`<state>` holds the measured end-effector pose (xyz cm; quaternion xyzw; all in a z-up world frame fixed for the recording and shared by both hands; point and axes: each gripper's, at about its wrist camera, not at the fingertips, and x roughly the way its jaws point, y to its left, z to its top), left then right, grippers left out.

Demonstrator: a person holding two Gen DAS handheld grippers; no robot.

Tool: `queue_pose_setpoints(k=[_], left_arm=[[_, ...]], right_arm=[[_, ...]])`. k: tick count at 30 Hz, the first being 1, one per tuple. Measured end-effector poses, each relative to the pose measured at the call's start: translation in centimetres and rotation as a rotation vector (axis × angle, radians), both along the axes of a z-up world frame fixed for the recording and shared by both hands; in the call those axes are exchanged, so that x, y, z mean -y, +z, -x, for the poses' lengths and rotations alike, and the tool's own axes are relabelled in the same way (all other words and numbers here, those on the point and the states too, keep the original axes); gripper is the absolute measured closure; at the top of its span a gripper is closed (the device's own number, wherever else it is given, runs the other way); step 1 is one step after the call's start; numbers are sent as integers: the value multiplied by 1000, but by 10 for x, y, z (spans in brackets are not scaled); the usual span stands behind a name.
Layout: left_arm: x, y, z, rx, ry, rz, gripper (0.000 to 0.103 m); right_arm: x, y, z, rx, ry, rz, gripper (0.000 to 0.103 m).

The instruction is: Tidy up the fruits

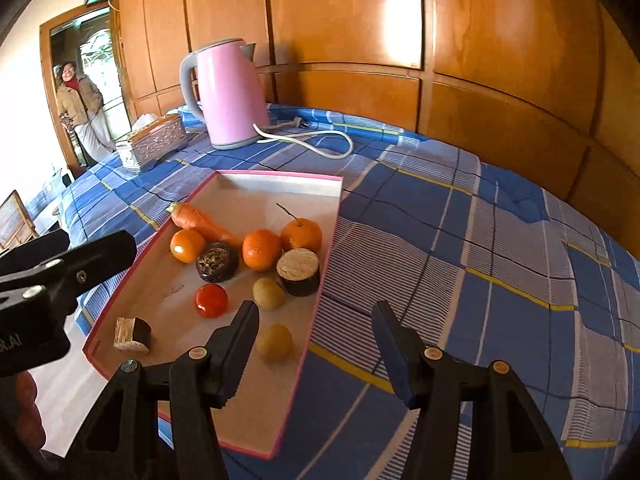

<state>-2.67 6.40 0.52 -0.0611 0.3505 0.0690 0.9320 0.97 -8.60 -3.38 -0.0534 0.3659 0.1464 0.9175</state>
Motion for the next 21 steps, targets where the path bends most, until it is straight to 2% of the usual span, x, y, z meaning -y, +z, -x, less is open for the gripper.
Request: queue_pose_setpoints(k=[21], left_arm=[[0, 0, 5, 25, -2, 0, 0]], right_arm=[[1, 0, 7, 18, -15, 1, 44]])
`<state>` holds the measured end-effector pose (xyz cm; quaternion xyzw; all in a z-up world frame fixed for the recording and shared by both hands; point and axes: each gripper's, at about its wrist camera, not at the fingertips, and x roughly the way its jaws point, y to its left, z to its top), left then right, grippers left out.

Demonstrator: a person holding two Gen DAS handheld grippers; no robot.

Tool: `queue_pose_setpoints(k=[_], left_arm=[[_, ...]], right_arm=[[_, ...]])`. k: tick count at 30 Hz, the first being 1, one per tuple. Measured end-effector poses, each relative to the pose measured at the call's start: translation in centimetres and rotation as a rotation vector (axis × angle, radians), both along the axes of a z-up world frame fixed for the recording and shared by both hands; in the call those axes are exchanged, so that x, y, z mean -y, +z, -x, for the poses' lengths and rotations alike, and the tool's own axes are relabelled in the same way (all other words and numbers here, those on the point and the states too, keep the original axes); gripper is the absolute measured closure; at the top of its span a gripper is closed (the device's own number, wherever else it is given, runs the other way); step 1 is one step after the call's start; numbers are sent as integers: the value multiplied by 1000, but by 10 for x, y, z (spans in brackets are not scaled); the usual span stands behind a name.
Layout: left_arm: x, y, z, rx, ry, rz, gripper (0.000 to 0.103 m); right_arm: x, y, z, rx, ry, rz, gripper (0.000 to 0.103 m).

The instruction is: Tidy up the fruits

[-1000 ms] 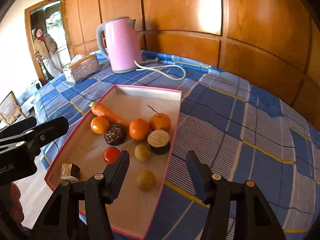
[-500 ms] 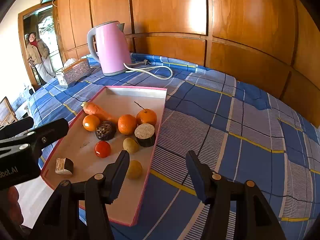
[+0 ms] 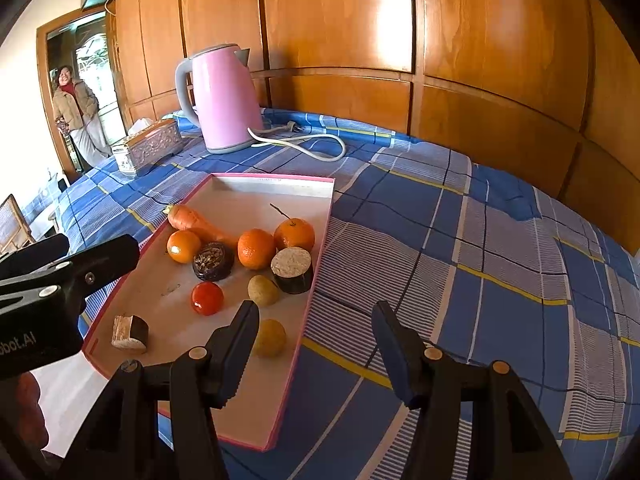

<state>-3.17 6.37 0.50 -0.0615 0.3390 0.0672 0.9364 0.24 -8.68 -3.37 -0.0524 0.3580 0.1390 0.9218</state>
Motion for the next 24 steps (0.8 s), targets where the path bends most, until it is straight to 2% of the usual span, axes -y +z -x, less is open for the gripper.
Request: queue_pose_setpoints(k=[24], left_arm=[[3, 0, 0, -1, -10, -21, 0]], right_arm=[[2, -2, 0, -9, 2, -7, 44]])
